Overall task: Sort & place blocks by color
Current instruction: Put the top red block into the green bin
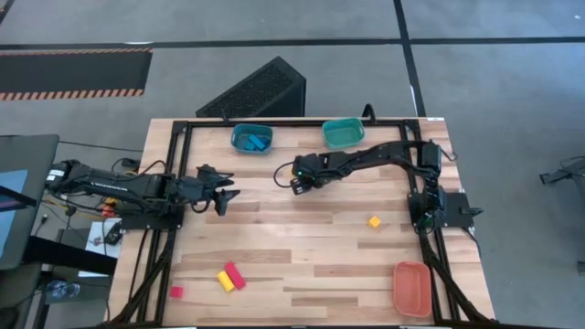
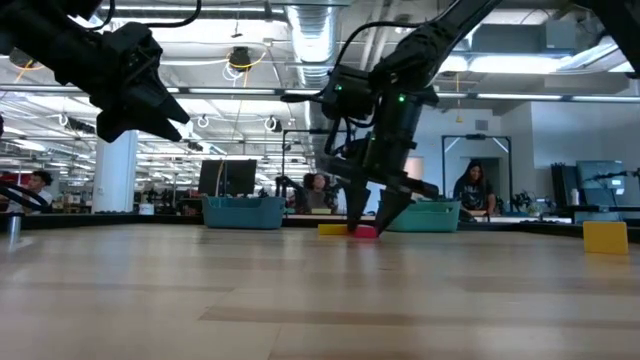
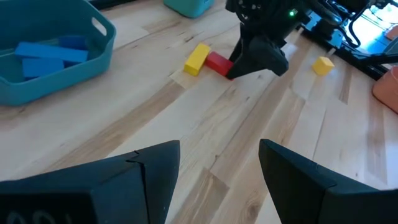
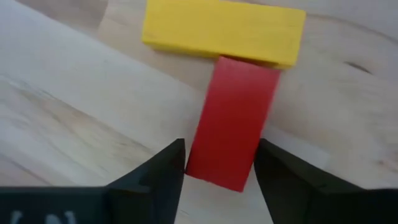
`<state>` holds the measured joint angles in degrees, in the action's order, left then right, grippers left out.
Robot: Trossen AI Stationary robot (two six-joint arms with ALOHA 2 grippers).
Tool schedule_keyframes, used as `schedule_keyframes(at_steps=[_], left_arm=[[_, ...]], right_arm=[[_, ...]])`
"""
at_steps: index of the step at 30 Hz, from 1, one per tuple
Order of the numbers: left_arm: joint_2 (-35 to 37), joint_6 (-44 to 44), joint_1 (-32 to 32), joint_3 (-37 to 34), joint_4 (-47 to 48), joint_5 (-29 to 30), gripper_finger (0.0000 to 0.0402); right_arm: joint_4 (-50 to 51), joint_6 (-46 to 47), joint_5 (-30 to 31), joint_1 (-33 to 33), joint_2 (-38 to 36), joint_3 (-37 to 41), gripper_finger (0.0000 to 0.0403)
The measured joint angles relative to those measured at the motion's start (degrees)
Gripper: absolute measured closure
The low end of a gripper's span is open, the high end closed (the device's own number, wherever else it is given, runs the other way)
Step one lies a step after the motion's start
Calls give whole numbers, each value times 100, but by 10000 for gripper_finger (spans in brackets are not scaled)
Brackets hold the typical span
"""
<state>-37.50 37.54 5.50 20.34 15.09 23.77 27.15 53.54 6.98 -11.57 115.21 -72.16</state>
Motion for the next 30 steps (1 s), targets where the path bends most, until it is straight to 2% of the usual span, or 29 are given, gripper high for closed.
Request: schedule_keyframes(at_steps=[6,9,16,20,23,30], left_arm=[[0,130,2,0,-3,-7,194],[-2,227,0,0,-4,-1,194],[-2,684,-59,0,-305,104,194],[-214,604,-356,0,-1144,-232,194],[-646,398,-779,2,-1750,-549,194],[-2318,407,-1826,194,-3710,-2290,194]], right_arm=[[253,-456,-34,28,-277,39,256],[440,-685,-67,39,-475,53,277],[884,-1803,191,212,-1115,44,259],[942,-2389,706,510,-1582,35,260],[942,-3006,1184,760,-1866,33,267],[1204,-3979,1925,1101,-2223,33,250]])
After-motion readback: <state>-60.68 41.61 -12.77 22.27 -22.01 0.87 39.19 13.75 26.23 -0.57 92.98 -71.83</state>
